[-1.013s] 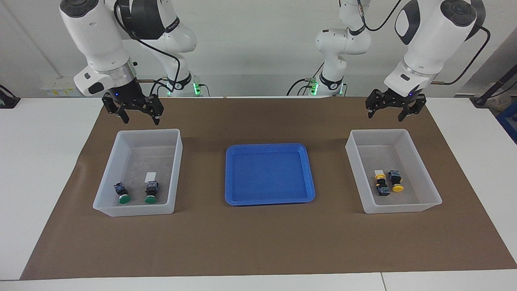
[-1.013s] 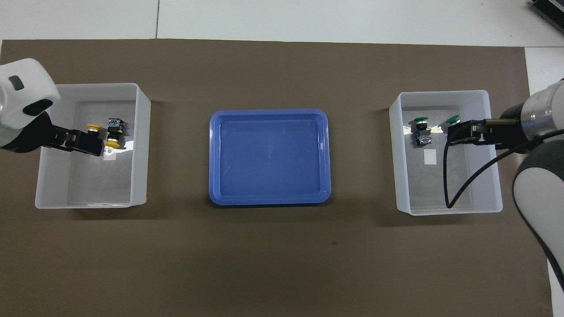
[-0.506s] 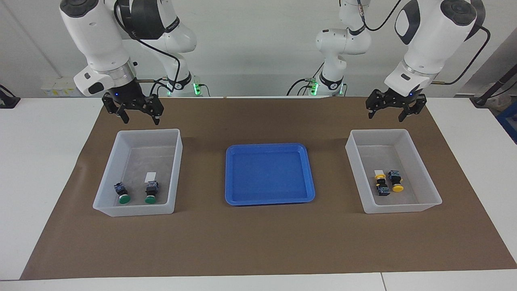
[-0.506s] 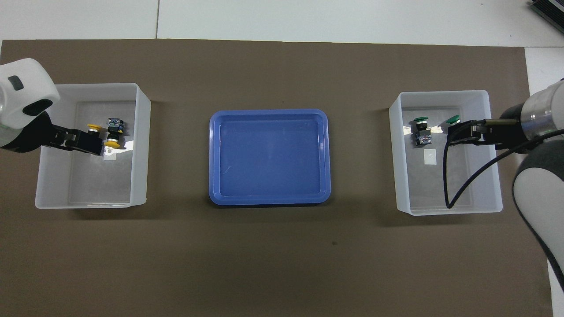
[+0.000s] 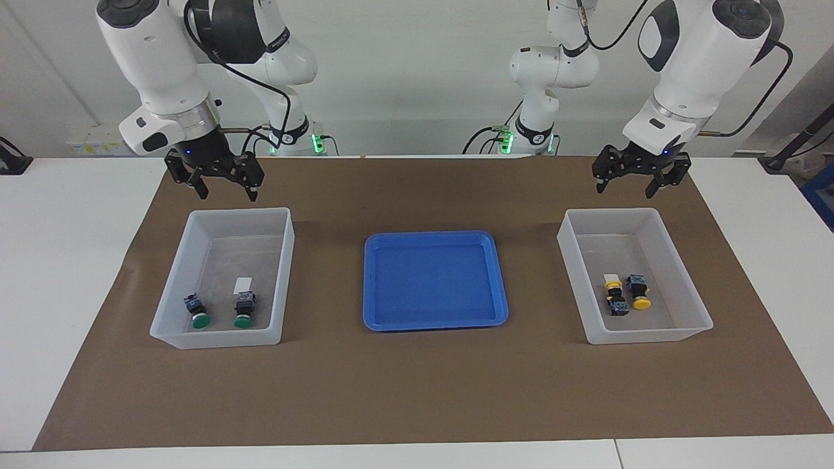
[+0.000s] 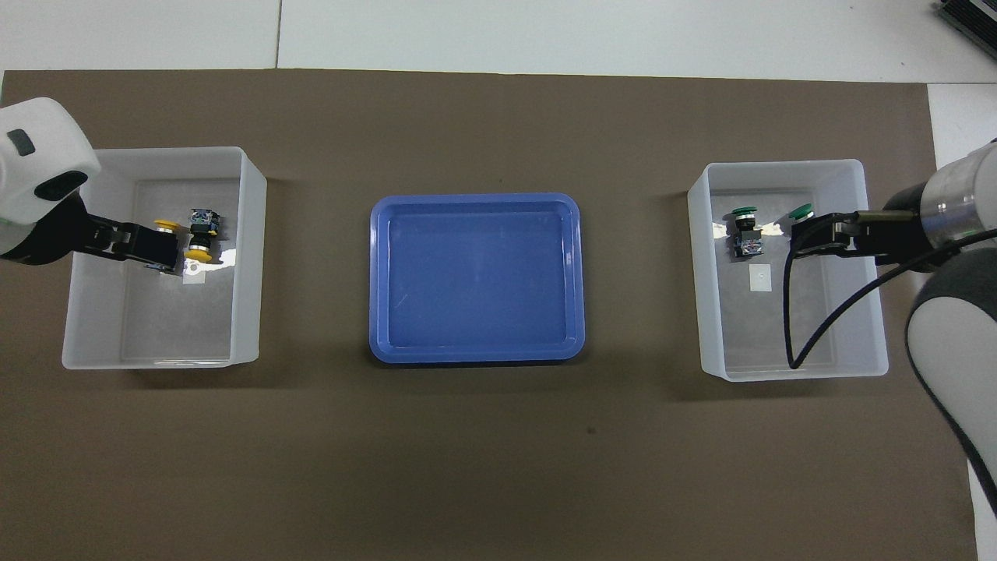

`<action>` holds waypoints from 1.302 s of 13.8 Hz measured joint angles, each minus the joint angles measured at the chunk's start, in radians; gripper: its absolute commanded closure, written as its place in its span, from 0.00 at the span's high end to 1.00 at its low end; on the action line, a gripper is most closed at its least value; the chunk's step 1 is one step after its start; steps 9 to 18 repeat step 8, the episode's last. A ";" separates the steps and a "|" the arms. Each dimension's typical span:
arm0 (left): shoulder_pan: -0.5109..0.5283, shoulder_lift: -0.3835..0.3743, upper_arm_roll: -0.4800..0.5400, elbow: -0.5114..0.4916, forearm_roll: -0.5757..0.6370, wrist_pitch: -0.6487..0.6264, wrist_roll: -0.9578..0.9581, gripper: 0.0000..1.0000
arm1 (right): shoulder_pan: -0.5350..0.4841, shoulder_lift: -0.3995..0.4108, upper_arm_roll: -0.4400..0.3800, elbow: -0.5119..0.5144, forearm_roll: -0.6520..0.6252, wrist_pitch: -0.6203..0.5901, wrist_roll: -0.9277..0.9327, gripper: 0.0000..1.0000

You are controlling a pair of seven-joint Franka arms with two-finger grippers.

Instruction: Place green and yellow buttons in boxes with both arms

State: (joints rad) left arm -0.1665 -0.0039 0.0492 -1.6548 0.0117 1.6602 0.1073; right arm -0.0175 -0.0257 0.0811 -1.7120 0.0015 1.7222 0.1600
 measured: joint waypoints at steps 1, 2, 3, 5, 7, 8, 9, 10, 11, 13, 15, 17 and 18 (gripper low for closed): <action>0.001 0.000 0.001 0.000 0.000 0.006 -0.003 1.00 | 0.000 0.000 0.000 0.000 0.000 0.000 0.000 1.00; 0.001 0.000 0.002 0.000 0.000 0.012 -0.008 1.00 | 0.000 0.000 0.000 0.000 0.000 0.000 0.000 1.00; 0.001 0.000 0.003 0.000 0.000 0.014 -0.011 1.00 | 0.000 0.000 0.000 0.000 0.000 0.000 0.000 1.00; 0.002 0.000 0.004 0.000 0.000 0.014 -0.014 1.00 | 0.000 0.000 0.000 0.000 0.000 0.000 0.000 1.00; 0.003 0.000 0.005 0.000 0.000 0.016 -0.015 1.00 | 0.000 0.000 0.000 0.000 0.000 0.000 0.000 1.00; 0.005 0.000 0.005 0.000 0.000 0.017 -0.016 1.00 | 0.000 0.000 0.000 0.000 0.000 0.000 0.000 1.00; 0.005 0.000 0.005 0.000 0.000 0.017 -0.016 1.00 | 0.000 0.000 0.000 0.000 0.000 0.000 0.000 1.00; 0.005 0.000 0.005 0.000 0.000 0.017 -0.016 1.00 | 0.000 0.000 0.000 0.000 0.000 0.000 0.000 1.00; 0.005 0.000 0.005 0.000 0.000 0.017 -0.016 1.00 | 0.000 0.000 0.000 0.000 0.000 0.000 0.000 1.00; 0.005 0.000 0.005 0.000 0.000 0.017 -0.016 1.00 | 0.000 0.000 0.000 0.000 0.000 0.000 0.000 1.00; 0.005 0.000 0.005 0.000 0.000 0.017 -0.016 1.00 | 0.000 0.000 0.000 0.000 0.000 0.000 0.000 1.00; 0.005 0.000 0.005 0.000 0.000 0.017 -0.016 1.00 | 0.000 0.000 0.000 0.000 0.000 0.000 0.000 1.00; 0.005 0.000 0.005 0.000 0.000 0.017 -0.016 1.00 | 0.000 0.000 0.000 0.000 0.000 0.000 0.000 1.00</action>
